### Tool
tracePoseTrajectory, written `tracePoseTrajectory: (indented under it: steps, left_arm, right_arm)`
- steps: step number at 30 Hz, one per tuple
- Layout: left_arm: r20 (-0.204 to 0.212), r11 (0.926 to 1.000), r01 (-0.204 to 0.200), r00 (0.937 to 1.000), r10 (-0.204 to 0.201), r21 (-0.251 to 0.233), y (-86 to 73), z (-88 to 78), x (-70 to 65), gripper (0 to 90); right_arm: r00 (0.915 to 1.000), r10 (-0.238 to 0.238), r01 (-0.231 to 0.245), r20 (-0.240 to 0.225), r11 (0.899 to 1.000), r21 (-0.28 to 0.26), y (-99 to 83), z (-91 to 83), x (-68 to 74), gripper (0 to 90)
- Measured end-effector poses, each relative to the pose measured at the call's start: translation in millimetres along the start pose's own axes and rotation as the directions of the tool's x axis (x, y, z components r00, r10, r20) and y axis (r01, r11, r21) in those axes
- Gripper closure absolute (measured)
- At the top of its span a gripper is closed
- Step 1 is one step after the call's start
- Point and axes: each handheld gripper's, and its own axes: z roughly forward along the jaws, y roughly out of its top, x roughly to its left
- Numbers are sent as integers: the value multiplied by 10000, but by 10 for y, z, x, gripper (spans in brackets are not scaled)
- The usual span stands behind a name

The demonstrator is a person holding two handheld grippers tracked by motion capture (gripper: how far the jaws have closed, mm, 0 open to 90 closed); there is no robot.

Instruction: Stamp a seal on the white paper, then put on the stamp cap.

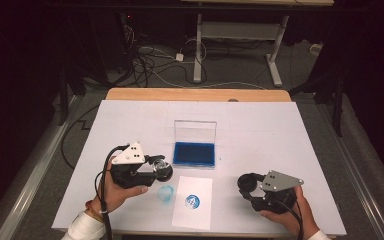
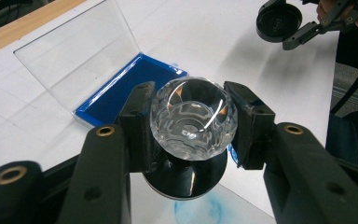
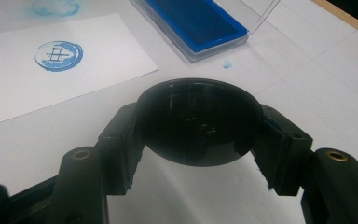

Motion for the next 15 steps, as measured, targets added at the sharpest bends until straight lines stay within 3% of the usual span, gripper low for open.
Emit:
tracePoseTrajectory:
  steps: [15]
  left_arm:
    - [291, 9997, -120, 9995, 126, -192, 84, 27, -57, 545]
  right_arm:
    - [9991, -146, 136, -391, 9996, -264, 133, 109, 35, 388]
